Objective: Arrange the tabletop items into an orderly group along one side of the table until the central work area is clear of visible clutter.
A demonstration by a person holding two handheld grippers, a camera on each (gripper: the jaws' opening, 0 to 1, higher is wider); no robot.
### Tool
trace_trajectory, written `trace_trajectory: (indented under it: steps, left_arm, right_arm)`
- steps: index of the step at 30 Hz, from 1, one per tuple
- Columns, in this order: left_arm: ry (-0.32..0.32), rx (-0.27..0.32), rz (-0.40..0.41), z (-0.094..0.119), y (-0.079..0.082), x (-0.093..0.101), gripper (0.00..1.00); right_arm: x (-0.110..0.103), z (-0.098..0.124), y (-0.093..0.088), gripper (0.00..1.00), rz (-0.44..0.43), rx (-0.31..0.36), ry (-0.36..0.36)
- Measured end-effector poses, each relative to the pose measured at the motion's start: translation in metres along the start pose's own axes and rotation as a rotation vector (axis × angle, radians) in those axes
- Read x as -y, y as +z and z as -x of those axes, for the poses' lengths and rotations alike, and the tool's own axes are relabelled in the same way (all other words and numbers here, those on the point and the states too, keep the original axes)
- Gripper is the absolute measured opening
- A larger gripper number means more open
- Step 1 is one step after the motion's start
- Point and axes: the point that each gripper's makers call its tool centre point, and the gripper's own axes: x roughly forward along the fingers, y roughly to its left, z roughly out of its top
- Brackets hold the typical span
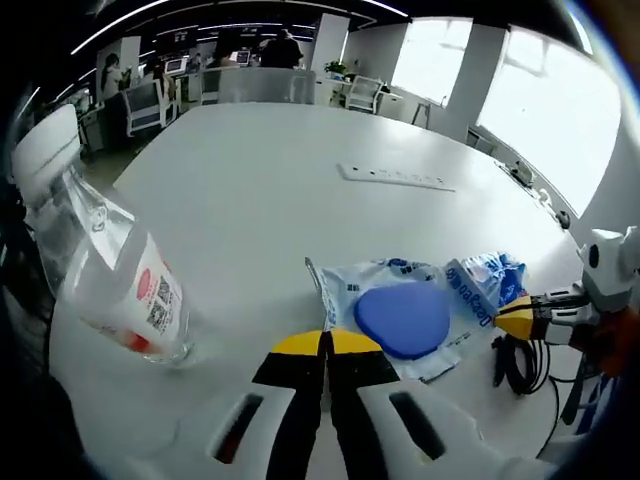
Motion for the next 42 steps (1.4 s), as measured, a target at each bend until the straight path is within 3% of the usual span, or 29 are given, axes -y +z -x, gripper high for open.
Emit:
trace_trajectory:
  steps: [20, 42]
  left_arm:
    - [0.000, -0.035, 0.006, -0.007, -0.008, -0.007, 0.00]
    - [0.001, -0.006, 0.015, 0.021, -0.011, -0.016, 0.05]
  right_arm:
    - [0.004, -0.002, -0.009, 0.02, -0.015, -0.029, -0.014]
    - [0.005, 0.011, -0.007, 0.06, 0.023, -0.038, -0.045]
